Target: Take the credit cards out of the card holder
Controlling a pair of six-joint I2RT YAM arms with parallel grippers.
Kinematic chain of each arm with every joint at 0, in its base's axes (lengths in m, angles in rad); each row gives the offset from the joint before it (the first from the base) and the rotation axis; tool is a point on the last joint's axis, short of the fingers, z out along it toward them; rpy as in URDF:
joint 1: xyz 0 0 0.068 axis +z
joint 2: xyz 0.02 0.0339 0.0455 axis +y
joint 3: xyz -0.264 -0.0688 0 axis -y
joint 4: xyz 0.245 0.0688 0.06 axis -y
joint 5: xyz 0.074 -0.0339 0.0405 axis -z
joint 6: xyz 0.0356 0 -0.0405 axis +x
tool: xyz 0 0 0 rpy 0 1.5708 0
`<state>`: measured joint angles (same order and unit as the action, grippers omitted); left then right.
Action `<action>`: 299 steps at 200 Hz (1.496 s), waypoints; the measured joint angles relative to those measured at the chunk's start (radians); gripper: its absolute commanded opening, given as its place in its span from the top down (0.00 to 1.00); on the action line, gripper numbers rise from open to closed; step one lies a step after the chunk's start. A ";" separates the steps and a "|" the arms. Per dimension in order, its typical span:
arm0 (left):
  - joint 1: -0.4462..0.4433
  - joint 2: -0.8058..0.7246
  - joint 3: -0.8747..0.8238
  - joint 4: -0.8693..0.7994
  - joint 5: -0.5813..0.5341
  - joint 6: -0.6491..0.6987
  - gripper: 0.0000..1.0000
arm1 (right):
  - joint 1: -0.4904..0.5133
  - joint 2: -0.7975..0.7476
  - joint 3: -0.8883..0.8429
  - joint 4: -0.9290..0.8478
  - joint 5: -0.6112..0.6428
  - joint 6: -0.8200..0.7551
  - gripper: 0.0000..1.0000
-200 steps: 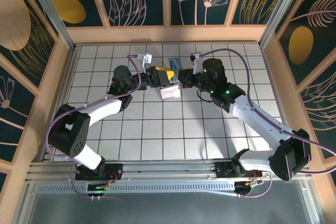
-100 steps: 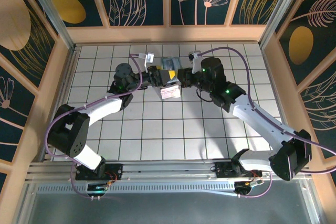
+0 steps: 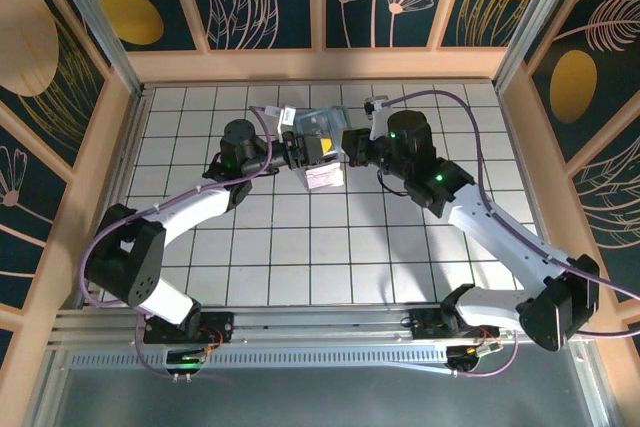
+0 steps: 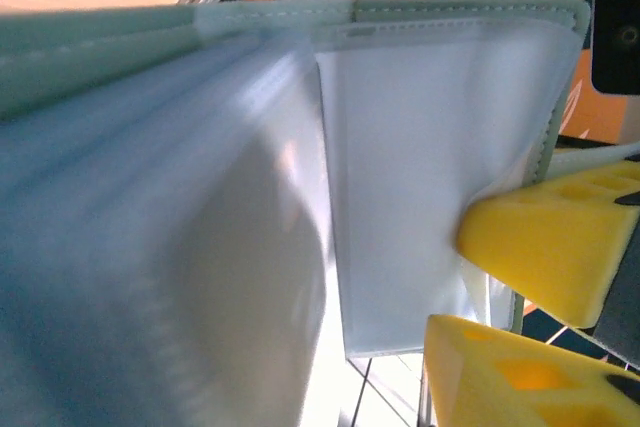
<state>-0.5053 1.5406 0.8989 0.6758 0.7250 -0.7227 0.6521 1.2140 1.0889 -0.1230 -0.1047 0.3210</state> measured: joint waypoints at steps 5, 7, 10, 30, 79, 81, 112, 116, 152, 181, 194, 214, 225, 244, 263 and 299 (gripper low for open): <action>0.000 -0.005 0.000 -0.006 -0.003 0.008 0.65 | -0.002 -0.006 -0.005 0.003 -0.001 0.002 0.96; 0.000 -0.007 0.000 -0.005 -0.003 0.007 0.68 | -0.003 -0.007 -0.006 0.003 -0.001 0.003 0.94; 0.000 -0.010 0.000 -0.009 -0.005 0.006 0.71 | -0.004 -0.011 -0.010 0.004 -0.001 0.005 0.91; 0.000 -0.024 -0.005 -0.018 -0.017 0.018 0.89 | -0.016 -0.027 -0.030 0.007 -0.001 0.026 0.65; -0.018 -0.047 -0.049 -0.113 -0.079 0.053 0.94 | -0.036 -0.085 -0.087 -0.014 0.030 0.077 0.44; -0.020 -0.049 -0.051 -0.121 -0.083 0.056 0.94 | -0.036 -0.087 -0.088 -0.016 0.032 0.078 0.44; -0.076 -0.080 -0.101 -0.190 -0.130 0.073 0.97 | -0.037 -0.158 -0.106 -0.066 0.094 0.119 0.47; -0.084 -0.083 -0.111 -0.195 -0.134 0.072 0.97 | -0.037 -0.166 -0.108 -0.071 0.101 0.126 0.48; -0.139 -0.090 -0.206 -0.223 -0.187 0.034 0.96 | 0.008 -0.207 -0.129 -0.099 0.148 0.180 0.57; -0.147 -0.088 -0.285 -0.182 -0.214 -0.044 0.98 | 0.079 -0.175 -0.159 -0.094 0.152 0.225 0.62; -0.147 -0.076 -0.311 -0.150 -0.214 -0.082 0.99 | 0.094 -0.144 -0.178 -0.082 0.139 0.245 0.65; -0.147 -0.045 -0.324 -0.125 -0.216 -0.122 1.00 | 0.097 -0.087 -0.216 -0.042 0.101 0.275 0.70; -0.147 -0.032 -0.325 -0.121 -0.221 -0.135 1.00 | 0.097 -0.056 -0.238 -0.020 0.080 0.289 0.72; -0.148 -0.011 -0.325 -0.116 -0.240 -0.144 1.00 | 0.097 -0.002 -0.265 0.017 0.042 0.316 0.76; -0.148 0.028 -0.324 -0.109 -0.248 -0.152 1.00 | 0.098 0.061 -0.267 0.047 0.001 0.334 0.81; -0.143 0.111 -0.315 -0.100 -0.242 -0.174 1.00 | 0.090 0.191 -0.267 0.072 -0.051 0.359 0.87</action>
<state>-0.6487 1.6512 0.5838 0.5762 0.4828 -0.8963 0.7422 1.4048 0.8215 -0.0509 -0.1555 0.6796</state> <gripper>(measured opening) 0.125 0.137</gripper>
